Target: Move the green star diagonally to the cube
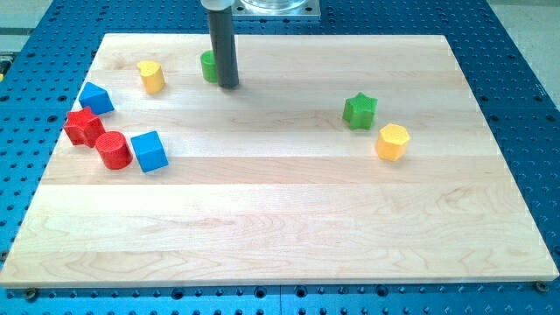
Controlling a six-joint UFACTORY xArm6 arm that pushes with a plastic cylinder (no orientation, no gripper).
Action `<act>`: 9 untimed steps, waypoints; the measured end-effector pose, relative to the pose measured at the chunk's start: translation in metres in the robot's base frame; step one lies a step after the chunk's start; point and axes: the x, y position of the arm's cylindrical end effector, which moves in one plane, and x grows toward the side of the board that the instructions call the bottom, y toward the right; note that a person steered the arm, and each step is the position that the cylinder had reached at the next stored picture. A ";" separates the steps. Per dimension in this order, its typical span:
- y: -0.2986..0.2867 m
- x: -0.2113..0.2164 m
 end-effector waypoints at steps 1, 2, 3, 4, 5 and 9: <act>0.097 -0.021; 0.214 -0.025; 0.290 0.027; 0.267 0.069; 0.189 0.069; 0.064 0.069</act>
